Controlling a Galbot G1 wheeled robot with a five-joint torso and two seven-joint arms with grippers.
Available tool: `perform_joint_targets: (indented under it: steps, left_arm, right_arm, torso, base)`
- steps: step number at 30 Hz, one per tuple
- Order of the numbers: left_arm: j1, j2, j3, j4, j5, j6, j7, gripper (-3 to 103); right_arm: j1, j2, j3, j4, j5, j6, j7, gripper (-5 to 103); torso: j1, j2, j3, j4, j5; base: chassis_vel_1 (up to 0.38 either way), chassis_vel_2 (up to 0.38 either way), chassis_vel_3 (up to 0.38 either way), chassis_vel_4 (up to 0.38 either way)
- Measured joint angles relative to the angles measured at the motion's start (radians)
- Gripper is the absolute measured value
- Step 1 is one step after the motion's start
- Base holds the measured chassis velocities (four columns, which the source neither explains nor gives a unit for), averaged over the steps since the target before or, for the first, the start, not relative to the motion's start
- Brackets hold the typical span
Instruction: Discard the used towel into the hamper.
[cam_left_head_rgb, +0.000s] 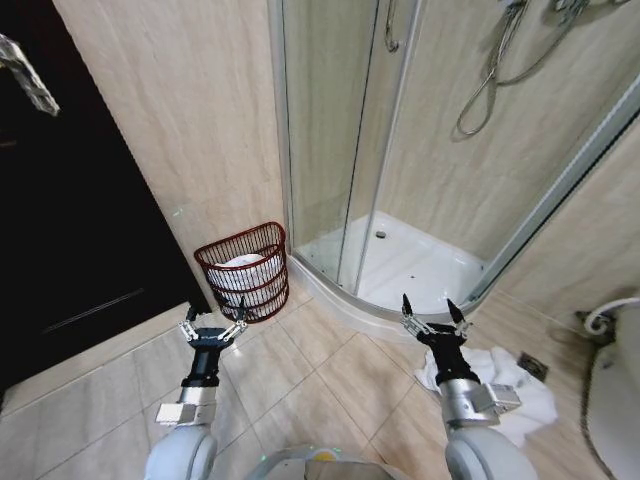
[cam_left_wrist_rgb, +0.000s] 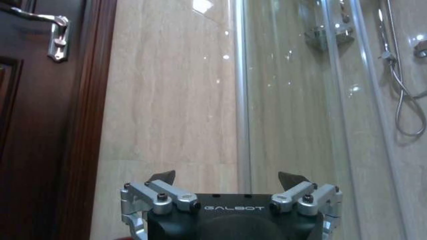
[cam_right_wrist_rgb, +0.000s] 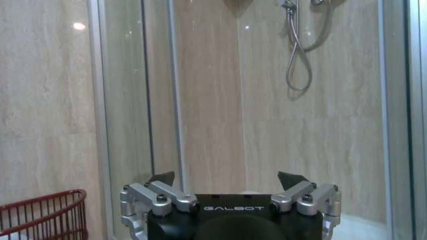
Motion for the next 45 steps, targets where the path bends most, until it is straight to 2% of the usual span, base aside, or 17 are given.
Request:
perform_joint_targets:
  steps: [21, 29, 39, 45]
  left_arm:
    - [0.021, -0.003, 0.003, 0.001, 0.008, -0.028, 0.015, 100]
    - [0.026, -0.009, 0.001, 0.009, 0.007, -0.041, 0.015, 100]
    - [0.006, -0.013, 0.009, 0.013, 0.003, -0.027, 0.025, 100]
    - [-0.021, 0.012, 0.023, 0.025, -0.013, 0.033, 0.037, 100]
  right_arm:
    - [0.000, 0.000, 0.015, -0.016, 0.016, 0.026, 0.018, 100]
    - [0.013, 0.002, 0.018, -0.051, 0.014, 0.056, 0.086, 100]
    - [-0.016, 0.017, 0.181, -0.156, 0.119, 0.075, 0.092, 100]
    - [-0.016, -0.020, 0.252, -0.270, 0.172, 0.087, 0.045, 100]
  torso:
    - [0.000, 0.000, 0.000, 0.0001, 0.0001]
    - [0.000, 0.000, 0.000, 0.0002, 0.0001]
    - [0.000, 0.000, 0.000, -0.0001, 0.0001]
    - [0.000, 0.000, 0.000, 0.0002, 0.0004]
  base:
    - [-0.160, -0.148, 0.146, 0.152]
    - [-0.069, -0.062, 0.058, 0.044]
    - [0.000, 0.000, 0.000, 0.000]
    - [0.000, 0.000, 0.000, 0.000]
